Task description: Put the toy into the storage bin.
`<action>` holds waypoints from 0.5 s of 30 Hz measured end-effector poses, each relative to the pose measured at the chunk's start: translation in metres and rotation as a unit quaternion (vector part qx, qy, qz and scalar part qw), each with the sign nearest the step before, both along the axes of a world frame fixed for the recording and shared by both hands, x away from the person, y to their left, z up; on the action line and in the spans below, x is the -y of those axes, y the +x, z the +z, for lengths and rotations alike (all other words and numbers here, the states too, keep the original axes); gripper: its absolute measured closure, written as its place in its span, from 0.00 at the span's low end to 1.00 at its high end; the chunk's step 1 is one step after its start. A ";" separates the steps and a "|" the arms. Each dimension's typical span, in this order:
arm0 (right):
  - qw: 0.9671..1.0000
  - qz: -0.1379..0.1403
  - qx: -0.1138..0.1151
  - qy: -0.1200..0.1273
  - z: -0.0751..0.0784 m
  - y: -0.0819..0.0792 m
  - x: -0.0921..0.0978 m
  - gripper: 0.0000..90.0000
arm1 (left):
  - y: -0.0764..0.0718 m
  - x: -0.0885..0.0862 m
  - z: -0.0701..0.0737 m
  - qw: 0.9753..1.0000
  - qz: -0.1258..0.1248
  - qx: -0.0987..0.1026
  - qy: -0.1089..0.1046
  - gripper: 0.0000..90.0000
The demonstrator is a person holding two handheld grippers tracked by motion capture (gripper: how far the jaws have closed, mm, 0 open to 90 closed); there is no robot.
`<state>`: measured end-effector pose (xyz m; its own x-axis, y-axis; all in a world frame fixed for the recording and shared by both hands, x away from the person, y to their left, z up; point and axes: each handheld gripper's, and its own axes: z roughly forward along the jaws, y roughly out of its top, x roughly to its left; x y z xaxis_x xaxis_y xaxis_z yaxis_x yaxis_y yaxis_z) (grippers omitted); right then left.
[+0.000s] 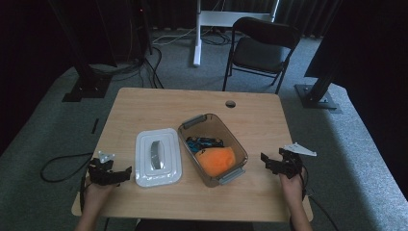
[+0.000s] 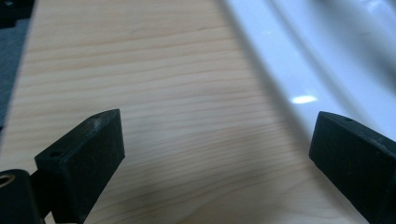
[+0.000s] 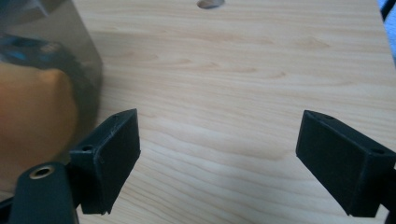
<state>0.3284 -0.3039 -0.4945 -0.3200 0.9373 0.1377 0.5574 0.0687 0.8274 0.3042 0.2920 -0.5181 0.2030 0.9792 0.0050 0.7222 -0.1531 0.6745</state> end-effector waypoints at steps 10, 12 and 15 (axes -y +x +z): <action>1.000 -0.018 -0.022 -0.010 -0.016 0.001 0.009 0.15 | 0.007 0.032 0.011 0.999 -0.038 0.005 -0.005 0.04; 1.000 -0.014 -0.024 -0.005 -0.019 0.001 0.009 0.15 | 0.009 0.038 0.011 0.999 -0.044 0.004 -0.005 0.04; 1.000 -0.014 -0.026 -0.007 -0.021 0.001 0.010 0.15 | 0.012 0.046 0.012 0.999 -0.054 0.004 -0.005 0.04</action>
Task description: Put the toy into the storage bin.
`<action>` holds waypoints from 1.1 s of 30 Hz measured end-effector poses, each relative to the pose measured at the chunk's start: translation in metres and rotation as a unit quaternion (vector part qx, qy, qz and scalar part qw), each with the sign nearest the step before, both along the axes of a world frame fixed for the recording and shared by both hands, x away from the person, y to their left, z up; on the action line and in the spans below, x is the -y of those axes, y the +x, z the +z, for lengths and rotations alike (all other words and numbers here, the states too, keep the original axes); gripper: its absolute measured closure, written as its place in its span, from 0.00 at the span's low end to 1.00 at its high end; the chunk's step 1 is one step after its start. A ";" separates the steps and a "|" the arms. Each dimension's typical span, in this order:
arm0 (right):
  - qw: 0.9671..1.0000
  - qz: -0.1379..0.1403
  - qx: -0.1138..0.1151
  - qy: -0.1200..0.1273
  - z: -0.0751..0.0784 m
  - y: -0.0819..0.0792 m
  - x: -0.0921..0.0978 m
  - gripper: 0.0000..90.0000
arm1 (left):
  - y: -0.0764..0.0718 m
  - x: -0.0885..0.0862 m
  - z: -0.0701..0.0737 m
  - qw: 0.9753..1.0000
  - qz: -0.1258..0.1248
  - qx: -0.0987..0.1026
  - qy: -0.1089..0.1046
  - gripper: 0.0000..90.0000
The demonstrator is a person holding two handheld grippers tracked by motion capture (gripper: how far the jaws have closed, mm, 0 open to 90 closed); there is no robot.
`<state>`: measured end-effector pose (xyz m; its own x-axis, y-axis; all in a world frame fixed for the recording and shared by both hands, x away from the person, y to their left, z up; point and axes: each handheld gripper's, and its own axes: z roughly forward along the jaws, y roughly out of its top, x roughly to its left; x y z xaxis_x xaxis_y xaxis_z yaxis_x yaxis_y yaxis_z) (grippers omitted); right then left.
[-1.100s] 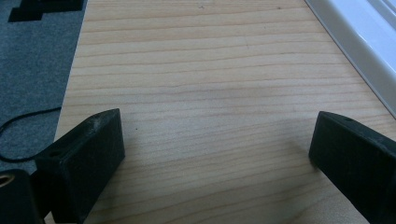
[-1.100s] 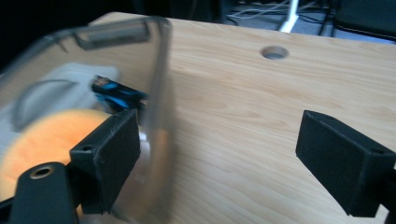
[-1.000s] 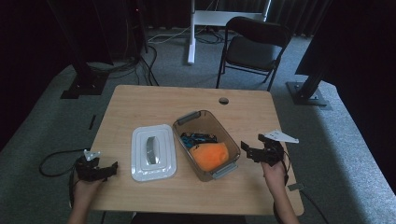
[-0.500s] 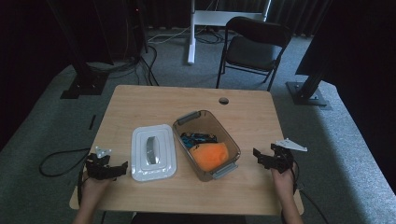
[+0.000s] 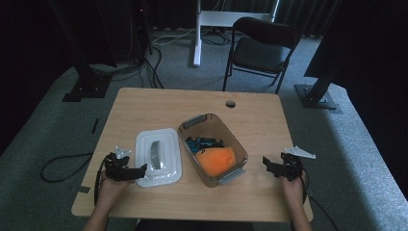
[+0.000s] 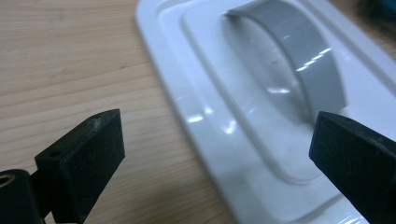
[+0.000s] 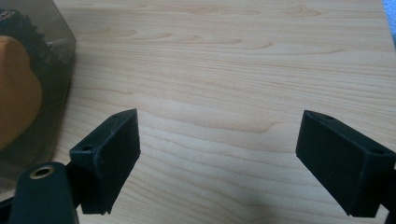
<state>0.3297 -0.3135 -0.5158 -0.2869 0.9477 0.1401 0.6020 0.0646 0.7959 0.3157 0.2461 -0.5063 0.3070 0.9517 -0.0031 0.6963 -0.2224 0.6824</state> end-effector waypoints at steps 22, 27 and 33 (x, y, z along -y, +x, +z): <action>1.000 0.007 -0.005 -0.027 -0.027 -0.001 0.003 0.15 | 0.021 0.041 -0.004 1.000 -0.027 -0.002 -0.013 0.04; 1.000 0.009 -0.010 -0.024 -0.028 0.000 0.004 0.15 | 0.028 0.046 -0.006 1.000 -0.029 -0.005 -0.011 0.04; 1.000 0.009 -0.014 -0.026 -0.029 0.001 0.003 0.15 | 0.036 0.048 -0.012 1.000 -0.024 -0.014 -0.006 0.04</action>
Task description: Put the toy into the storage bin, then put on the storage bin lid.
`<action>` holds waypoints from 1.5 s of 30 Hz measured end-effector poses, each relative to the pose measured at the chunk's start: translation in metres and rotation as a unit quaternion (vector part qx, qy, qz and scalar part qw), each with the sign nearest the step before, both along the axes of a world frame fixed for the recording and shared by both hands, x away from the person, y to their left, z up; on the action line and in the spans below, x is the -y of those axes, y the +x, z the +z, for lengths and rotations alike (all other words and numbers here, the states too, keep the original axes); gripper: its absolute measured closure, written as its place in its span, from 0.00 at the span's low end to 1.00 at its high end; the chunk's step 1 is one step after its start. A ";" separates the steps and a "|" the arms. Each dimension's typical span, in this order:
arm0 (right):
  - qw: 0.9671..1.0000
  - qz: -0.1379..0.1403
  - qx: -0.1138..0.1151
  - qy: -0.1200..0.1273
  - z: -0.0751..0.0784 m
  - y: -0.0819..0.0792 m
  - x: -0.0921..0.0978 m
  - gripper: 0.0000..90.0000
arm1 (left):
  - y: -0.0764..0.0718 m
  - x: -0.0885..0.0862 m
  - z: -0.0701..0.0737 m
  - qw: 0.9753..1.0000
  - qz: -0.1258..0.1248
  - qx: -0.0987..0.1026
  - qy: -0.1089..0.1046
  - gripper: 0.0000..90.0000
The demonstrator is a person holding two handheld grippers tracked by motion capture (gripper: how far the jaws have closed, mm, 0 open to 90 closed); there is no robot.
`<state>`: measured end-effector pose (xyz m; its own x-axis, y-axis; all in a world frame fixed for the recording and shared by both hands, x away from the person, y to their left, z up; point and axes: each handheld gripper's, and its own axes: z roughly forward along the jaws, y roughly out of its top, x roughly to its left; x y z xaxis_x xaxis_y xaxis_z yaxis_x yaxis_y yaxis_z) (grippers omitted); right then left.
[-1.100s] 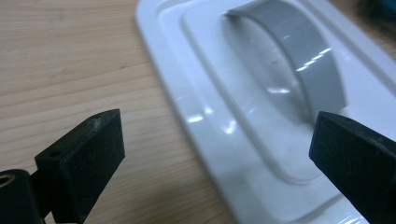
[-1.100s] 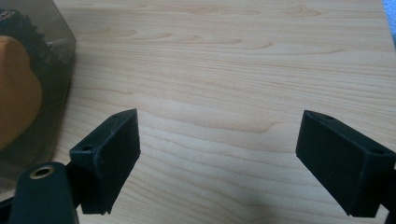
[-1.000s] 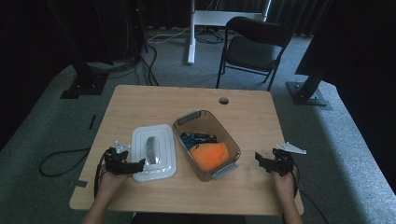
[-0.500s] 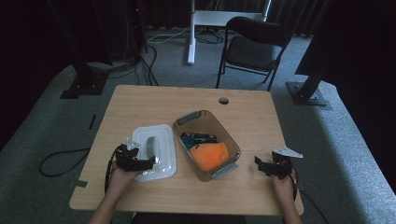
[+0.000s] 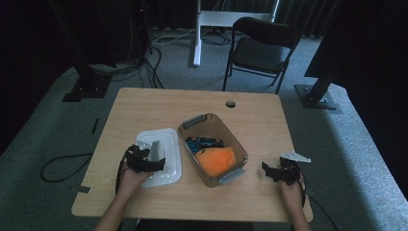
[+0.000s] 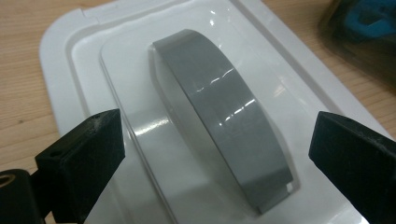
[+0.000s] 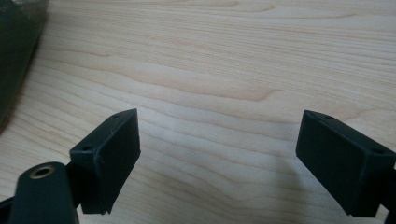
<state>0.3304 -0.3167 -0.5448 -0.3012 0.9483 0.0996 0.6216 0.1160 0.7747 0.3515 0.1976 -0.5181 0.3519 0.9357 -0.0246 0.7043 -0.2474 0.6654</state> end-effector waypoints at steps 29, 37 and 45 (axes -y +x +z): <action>1.000 0.005 -0.011 -0.003 -0.001 0.000 -0.001 0.15 | 0.007 0.000 -0.007 0.999 0.033 0.019 -0.001 0.38; 1.000 0.004 -0.011 -0.005 -0.001 0.001 -0.002 0.15 | 0.005 -0.003 -0.007 0.999 0.038 0.026 -0.003 0.62; 1.000 0.006 -0.009 -0.011 0.000 0.001 -0.004 0.15 | 0.002 -0.014 -0.001 0.996 0.073 0.048 -0.010 0.74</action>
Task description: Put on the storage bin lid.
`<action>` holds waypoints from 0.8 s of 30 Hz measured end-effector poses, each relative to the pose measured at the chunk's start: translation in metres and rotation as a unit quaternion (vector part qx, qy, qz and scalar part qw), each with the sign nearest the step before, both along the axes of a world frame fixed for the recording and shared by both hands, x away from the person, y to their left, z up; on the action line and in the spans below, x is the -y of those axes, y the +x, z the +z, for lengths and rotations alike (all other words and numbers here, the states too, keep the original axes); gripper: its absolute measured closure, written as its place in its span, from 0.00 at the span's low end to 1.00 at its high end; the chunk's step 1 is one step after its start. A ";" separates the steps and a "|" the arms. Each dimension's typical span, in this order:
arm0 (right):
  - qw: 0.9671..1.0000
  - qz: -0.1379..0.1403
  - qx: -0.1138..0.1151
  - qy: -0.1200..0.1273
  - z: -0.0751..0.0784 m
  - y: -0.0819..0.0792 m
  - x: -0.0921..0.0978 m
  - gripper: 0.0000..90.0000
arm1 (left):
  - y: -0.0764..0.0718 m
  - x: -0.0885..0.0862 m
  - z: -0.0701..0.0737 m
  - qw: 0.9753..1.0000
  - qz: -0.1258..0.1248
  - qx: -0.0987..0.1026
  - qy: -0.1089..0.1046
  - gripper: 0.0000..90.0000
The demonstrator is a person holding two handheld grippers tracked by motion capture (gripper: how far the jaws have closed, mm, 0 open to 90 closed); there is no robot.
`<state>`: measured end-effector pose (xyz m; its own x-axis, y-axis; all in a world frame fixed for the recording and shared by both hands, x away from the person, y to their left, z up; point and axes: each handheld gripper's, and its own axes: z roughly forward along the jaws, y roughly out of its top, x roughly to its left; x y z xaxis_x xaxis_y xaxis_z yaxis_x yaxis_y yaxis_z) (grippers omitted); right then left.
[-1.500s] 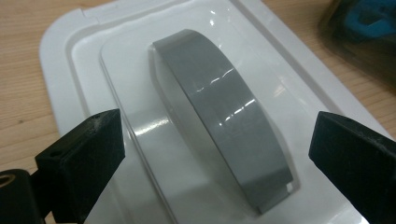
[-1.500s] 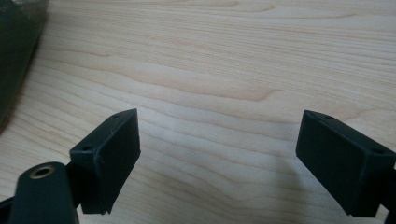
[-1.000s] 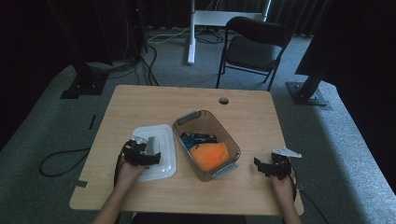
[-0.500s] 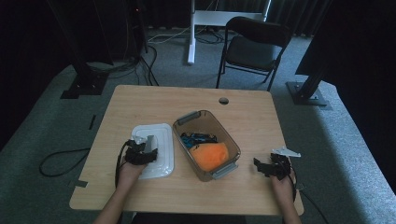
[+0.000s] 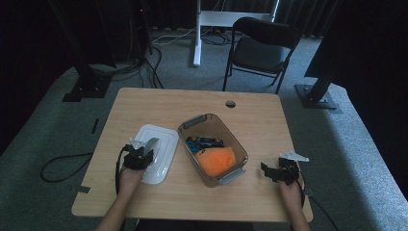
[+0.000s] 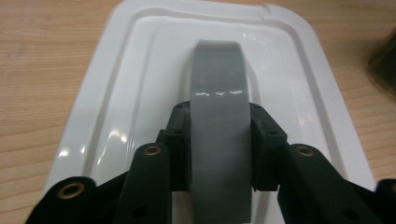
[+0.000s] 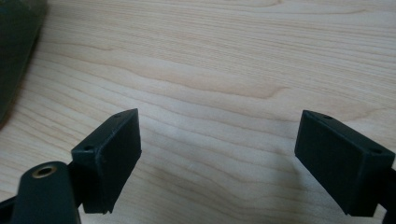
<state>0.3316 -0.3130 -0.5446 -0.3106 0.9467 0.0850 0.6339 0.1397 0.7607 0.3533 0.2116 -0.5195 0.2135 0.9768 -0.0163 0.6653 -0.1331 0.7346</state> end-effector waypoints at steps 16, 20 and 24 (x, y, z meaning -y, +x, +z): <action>1.000 0.019 0.003 0.016 0.003 0.012 -0.014 0.15 | -0.009 -0.008 0.016 1.000 0.001 0.018 -0.008 0.75; 0.999 0.031 0.004 0.015 0.004 0.018 -0.024 0.15 | -0.011 -0.008 0.021 1.000 -0.001 0.025 -0.008 0.75; 0.999 0.047 -0.001 0.026 0.003 0.023 -0.035 0.15 | -0.014 -0.010 0.027 0.999 -0.003 0.031 -0.011 0.75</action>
<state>0.3545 -0.2780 -0.5411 -0.3978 0.9077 0.1333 0.6212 0.1596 0.7672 0.3397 0.2212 -0.4930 0.2202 0.9751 -0.0251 0.6176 -0.1195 0.7773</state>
